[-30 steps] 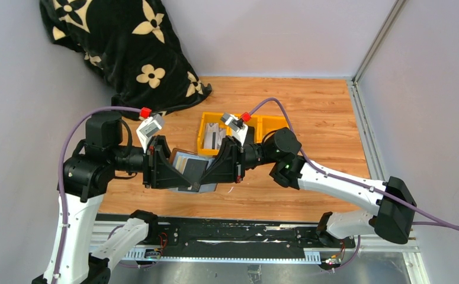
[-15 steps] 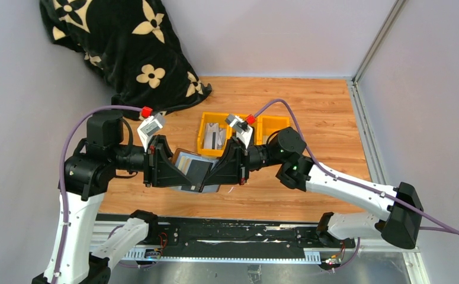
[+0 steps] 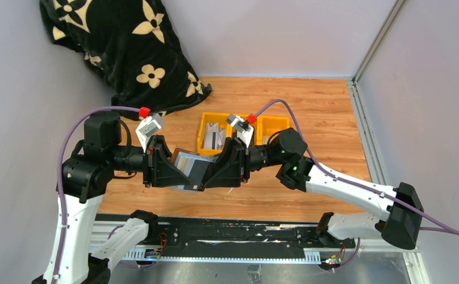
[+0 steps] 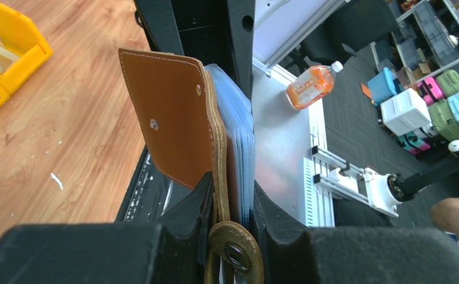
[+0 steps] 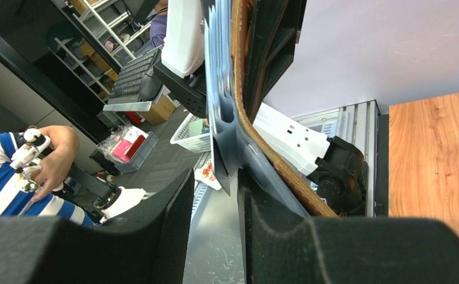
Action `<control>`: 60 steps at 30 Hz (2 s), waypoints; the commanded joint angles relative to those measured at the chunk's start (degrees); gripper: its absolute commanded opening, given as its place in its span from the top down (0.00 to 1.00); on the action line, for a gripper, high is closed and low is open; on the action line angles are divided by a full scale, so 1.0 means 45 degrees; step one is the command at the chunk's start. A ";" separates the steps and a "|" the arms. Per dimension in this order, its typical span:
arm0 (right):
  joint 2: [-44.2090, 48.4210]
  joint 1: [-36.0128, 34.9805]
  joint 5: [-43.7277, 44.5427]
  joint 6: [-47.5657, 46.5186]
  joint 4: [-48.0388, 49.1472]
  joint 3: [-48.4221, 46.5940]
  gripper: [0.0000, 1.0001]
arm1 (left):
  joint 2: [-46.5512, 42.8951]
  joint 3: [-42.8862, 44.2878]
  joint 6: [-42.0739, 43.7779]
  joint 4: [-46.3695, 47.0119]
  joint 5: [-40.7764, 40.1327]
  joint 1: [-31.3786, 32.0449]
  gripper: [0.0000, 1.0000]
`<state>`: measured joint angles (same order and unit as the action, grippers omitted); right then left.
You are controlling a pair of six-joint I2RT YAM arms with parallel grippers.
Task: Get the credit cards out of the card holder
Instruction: Remove the credit card from the card holder, then place the credit card in the storage box.
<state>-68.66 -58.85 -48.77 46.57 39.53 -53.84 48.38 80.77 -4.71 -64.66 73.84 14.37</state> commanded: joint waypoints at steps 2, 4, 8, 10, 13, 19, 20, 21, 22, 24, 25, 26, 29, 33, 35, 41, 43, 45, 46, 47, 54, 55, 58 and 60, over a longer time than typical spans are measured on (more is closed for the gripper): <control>-0.0383 0.0187 0.0673 0.0526 0.1089 -0.0478 0.63 | -0.0190 0.0477 -0.0511 0.0006 0.0274 0.0068 1.00; -0.0374 0.0190 0.0729 0.0543 0.1048 -0.0431 0.72 | -0.0209 0.0449 -0.0384 0.0017 -0.0057 0.0068 1.00; -0.0211 0.0419 0.0965 0.0669 0.0904 -0.0173 0.98 | -0.0234 0.0542 -0.0121 0.0033 -0.1229 0.0068 1.00; -0.0012 0.0621 0.1111 0.0785 0.0902 0.0108 1.00 | -0.0197 0.0589 -0.0056 0.0034 -0.1435 0.0068 1.00; 0.0326 0.0898 0.1070 0.0916 0.0991 0.0552 1.00 | -0.0200 0.0735 0.0075 0.0031 -0.1704 0.0068 1.00; 0.0986 0.1348 0.0694 0.0838 0.0647 0.1222 1.00 | -0.0263 0.0857 0.0396 0.0033 -0.2522 0.0068 1.00; 0.1094 0.1436 0.0608 0.0826 0.0515 0.1296 1.00 | -0.0304 0.0881 0.0541 0.0036 -0.2860 0.0068 1.00; 0.1208 0.1552 0.0531 0.0809 0.0329 0.1376 1.00 | -0.0378 0.0891 0.0756 0.0027 -0.3251 0.0068 1.00; 0.1329 0.1703 0.0424 0.0746 0.0193 0.1423 1.00 | -0.0482 0.0922 0.0988 0.0033 -0.3639 0.0068 1.00; 0.1596 0.2164 0.0230 0.0619 -0.0357 0.1455 1.00 | -0.0680 0.0958 0.1875 0.0015 -0.4732 0.0068 1.00; 0.1747 0.2429 0.0133 0.0549 -0.0653 0.1462 1.00 | -0.0769 0.0995 0.2342 0.0012 -0.5514 0.0068 1.00; 0.1905 0.2723 0.0083 0.0499 -0.0976 0.1448 1.00 | -0.0846 0.0981 0.2720 -0.0030 -0.6032 0.0068 1.00; 0.2299 0.3545 -0.0009 0.0352 -0.2139 0.1316 1.00 | -0.0907 0.0923 0.3657 -0.0352 -0.6543 0.0068 1.00; 0.2308 0.4550 0.0095 -0.1578 -0.6200 0.0210 1.00 | -0.0954 0.0696 0.4370 -0.0623 -0.7224 0.0068 1.00; 0.2132 0.4999 0.0429 -0.2657 -0.8006 -0.0408 1.00 | -0.0914 0.0552 0.4880 -0.0953 -0.7464 0.0063 1.00; 0.0902 0.5672 0.3879 -0.6078 -1.2816 -0.1948 1.00 | -0.1176 0.0006 0.6148 -0.1753 -0.7635 0.0068 1.00; -0.0130 0.5842 0.4873 -0.6605 -1.3231 -0.2337 1.00 | -0.1331 -0.0220 0.6417 -0.1823 -0.7650 0.0068 1.00; -0.1552 0.5925 0.5505 -0.6758 -1.3638 -0.3093 1.00 | -0.1347 -0.0423 0.6549 -0.1851 -0.7660 0.0068 1.00; -0.2246 0.6034 0.5472 -0.6780 -1.3683 -0.3445 1.00 | -0.1309 -0.0475 0.6647 -0.1943 -0.7704 0.0068 1.00; -0.2896 0.6162 0.5444 -0.6706 -1.3833 -0.3977 1.00 | -0.1243 -0.0488 0.6811 -0.2166 -0.7761 0.0068 1.00; -0.6157 0.6686 0.5599 -0.6579 -1.4280 -0.6084 1.00 | -0.0947 -0.0642 0.8185 -0.3571 -0.8296 0.0088 1.00; -0.6735 0.6744 0.5527 -0.6447 -1.4351 -0.6343 1.00 | -0.0929 -0.0688 0.8260 -0.3620 -0.8401 0.0088 1.00; -0.8015 0.6787 0.5617 -0.6303 -1.4765 -0.7297 1.00 | -0.0946 -0.0725 0.8421 -0.3656 -0.8636 0.0088 1.00; -0.8746 0.6774 0.5821 -0.6342 -1.5464 -0.8065 1.00 | -0.0948 -0.0743 0.8525 -0.3658 -0.8694 0.0088 1.00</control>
<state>-103.13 -29.06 -24.69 18.26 -24.03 -84.64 44.05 77.67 30.74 -80.58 35.86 14.46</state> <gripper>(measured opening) 0.006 0.200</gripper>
